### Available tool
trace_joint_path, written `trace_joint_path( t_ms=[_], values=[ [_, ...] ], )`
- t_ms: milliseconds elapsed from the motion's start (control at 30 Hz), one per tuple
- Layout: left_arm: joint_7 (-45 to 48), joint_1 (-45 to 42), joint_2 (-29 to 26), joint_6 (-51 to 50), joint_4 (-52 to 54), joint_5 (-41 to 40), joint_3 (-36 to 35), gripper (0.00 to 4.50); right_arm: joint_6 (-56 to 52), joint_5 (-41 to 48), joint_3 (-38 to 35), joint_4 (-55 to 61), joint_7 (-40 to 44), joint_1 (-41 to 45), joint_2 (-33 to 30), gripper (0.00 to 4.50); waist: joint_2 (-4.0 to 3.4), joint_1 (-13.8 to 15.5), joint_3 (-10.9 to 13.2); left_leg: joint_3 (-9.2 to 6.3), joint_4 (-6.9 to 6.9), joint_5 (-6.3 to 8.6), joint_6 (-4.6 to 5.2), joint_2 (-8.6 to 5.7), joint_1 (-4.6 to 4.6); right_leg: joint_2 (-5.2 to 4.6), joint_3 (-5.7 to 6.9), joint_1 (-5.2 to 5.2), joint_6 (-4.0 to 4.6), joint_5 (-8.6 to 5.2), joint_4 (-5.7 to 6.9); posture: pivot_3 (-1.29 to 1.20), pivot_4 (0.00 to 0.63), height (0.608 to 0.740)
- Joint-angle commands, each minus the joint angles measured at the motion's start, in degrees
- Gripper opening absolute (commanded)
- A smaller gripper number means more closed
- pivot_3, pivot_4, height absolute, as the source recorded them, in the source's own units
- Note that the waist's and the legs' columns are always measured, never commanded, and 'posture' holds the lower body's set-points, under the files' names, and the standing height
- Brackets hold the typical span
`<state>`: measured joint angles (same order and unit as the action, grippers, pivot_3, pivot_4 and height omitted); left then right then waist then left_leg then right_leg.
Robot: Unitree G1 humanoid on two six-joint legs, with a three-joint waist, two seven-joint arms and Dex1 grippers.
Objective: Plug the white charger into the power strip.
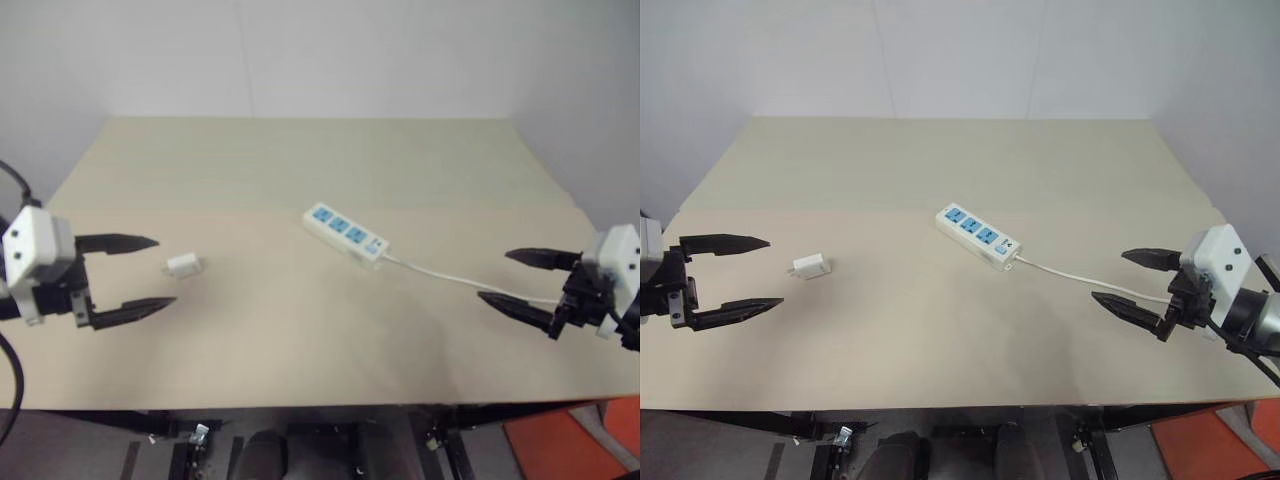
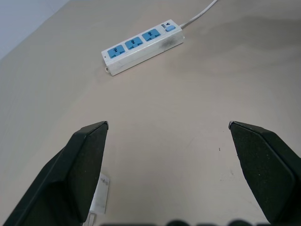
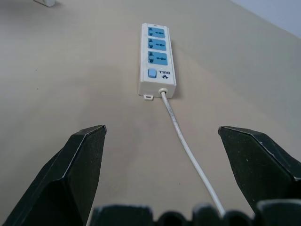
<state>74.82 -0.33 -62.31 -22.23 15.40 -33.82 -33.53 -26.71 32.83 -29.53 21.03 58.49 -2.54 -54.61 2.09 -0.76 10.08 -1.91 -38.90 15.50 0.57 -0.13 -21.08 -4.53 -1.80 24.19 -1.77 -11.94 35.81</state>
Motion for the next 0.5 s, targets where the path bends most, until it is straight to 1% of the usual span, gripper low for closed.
trace_joint_path(
  t_ms=[33, 200, 500],
  values=[
    [-0.1, -0.9, -0.1, 1.0, 0.3, -0.5, -0.3, 4.5, 0.4, 0.7, -0.7, 1.3, -0.4, 0.7, -0.1, 4.48, 0.0, 0.0, 0.0, 0.02, 0.01, 0.0, 0.0, 0.02, 0.0, 0.03, -0.03, 0.01, 0.0, 0.0, 0.0, 0.0, 0.15, 0.74],
    [0.0, -1.3, -0.3, 1.2, 0.0, -0.5, 0.1, 4.5, 0.4, 0.7, -0.9, 1.5, -0.5, 0.5, 0.1, 4.48, 0.0, -0.1, 0.0, 0.17, 0.01, 0.0, 0.0, 0.06, 0.05, 0.08, -0.15, 0.02, -0.22, -0.13, 0.01, 0.0, 0.15, 0.74],
    [0.1, -2.0, -0.6, 1.1, -0.2, -0.6, 0.7, 4.5, 0.4, 0.6, -0.7, 1.7, -0.6, 0.5, 0.4, 4.48, 0.0, -0.1, 0.0, 0.26, 0.03, 0.01, 0.02, 0.07, 0.05, 0.09, -0.25, 0.06, -0.2, -0.12, 0.02, 0.0, 0.15, 0.74]
  ],
)
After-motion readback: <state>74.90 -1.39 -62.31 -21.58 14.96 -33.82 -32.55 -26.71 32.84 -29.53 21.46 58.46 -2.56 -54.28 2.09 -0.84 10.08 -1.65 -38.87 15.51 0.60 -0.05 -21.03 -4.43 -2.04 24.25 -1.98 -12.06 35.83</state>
